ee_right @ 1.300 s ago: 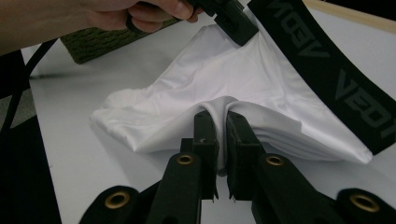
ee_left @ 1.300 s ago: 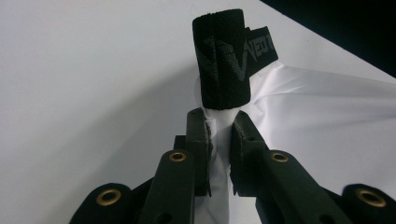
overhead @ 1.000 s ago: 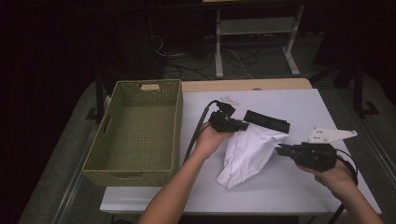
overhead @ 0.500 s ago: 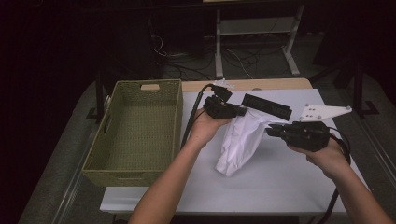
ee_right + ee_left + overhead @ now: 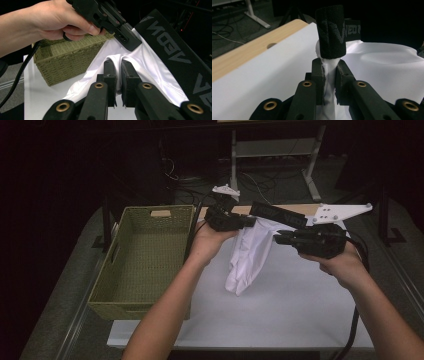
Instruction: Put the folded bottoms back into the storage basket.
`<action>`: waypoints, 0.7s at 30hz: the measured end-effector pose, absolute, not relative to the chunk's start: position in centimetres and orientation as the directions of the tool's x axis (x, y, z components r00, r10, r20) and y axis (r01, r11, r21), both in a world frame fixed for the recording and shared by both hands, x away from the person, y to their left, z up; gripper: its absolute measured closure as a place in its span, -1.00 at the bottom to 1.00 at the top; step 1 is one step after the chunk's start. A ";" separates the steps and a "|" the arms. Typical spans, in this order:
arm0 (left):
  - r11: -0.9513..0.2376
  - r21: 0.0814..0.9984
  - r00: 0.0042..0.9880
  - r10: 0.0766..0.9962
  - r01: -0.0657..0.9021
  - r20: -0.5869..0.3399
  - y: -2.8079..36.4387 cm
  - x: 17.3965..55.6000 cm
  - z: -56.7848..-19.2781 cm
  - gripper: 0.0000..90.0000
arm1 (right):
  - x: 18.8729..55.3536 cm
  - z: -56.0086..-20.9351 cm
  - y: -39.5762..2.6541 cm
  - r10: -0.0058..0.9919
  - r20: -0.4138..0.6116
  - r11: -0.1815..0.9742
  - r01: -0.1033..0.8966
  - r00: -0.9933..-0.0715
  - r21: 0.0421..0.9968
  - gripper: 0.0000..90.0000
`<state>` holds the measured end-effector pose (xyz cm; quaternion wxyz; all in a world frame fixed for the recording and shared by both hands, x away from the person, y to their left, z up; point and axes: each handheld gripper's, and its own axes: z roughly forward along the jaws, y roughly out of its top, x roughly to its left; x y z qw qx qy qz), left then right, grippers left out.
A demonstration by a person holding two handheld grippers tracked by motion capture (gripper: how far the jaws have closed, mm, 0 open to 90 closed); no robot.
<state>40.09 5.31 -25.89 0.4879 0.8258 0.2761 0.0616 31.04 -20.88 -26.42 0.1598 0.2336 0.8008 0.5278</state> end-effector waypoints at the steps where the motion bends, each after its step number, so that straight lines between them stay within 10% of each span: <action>1: -0.371 0.841 0.840 0.518 0.393 -0.164 5.6 40.1 -25.6 0.75 | 31.2 -26.1 -20.7 0.541 -0.012 0.334 0.202 -0.841 0.921 0.84; 21: -0.294 0.874 0.807 0.566 0.387 -0.167 16.2 40.7 -22.0 0.75 | 34.3 -21.3 -11.7 0.457 -0.055 0.371 0.134 -0.888 0.919 0.84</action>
